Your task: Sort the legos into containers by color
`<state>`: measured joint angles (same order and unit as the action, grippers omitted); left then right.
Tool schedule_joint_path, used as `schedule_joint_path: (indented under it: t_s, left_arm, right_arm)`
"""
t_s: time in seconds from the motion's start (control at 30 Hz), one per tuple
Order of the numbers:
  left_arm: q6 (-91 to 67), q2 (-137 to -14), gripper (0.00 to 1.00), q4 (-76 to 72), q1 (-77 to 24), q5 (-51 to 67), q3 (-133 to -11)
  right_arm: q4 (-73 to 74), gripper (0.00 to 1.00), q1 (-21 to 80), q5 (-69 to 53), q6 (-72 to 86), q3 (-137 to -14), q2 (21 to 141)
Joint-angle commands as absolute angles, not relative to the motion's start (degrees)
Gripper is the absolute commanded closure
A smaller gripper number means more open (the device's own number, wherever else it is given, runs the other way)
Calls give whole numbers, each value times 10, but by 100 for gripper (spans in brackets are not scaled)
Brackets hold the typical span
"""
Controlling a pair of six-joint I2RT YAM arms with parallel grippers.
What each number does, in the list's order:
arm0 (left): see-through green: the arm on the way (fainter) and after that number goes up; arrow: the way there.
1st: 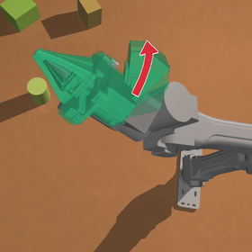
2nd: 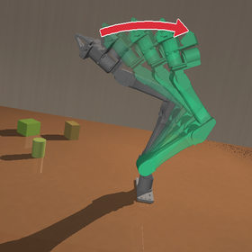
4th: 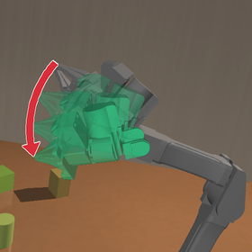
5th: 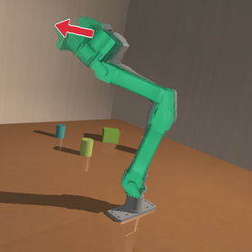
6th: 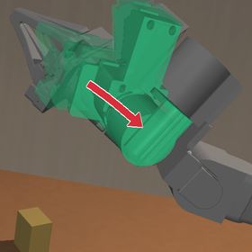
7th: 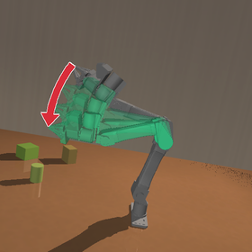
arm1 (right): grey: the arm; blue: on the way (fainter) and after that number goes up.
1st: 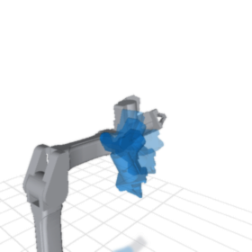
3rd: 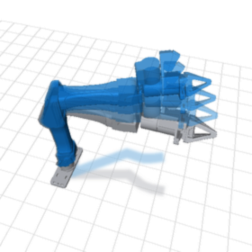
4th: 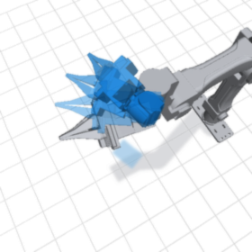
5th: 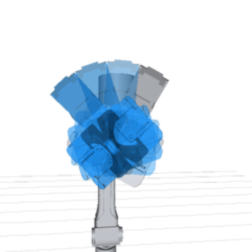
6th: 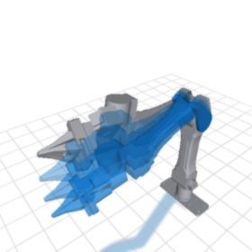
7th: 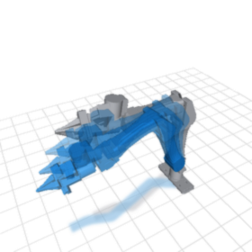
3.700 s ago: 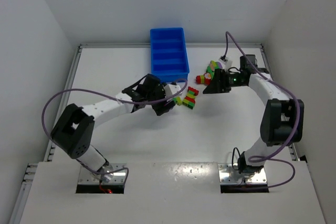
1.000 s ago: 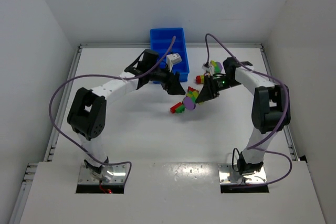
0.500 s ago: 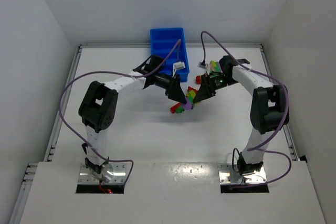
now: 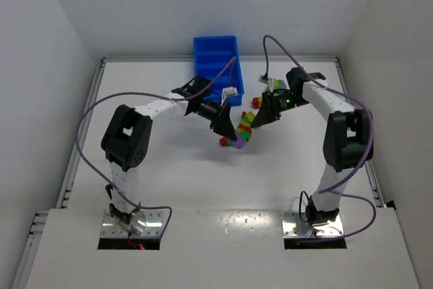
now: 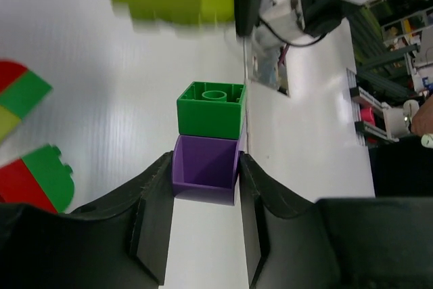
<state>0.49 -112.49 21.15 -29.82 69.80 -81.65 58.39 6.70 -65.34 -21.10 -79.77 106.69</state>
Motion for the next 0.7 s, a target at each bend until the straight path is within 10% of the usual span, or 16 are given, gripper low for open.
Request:
schedule_joint_path:
  t_s: [0.0,0.53,0.67]
  left_arm:
    - [114,-1094,99,322,-288,685,-806]
    - [157,-972,100,260,-250,397,-688]
    - [157,-938,65,214,-250,350,-628]
  right_arm:
    - [558,100,38,-656,-215,-822,1068]
    - [377,100,32,-490,-102,-785,1032]
    - [284,100,37,-440,-24,-861,1064]
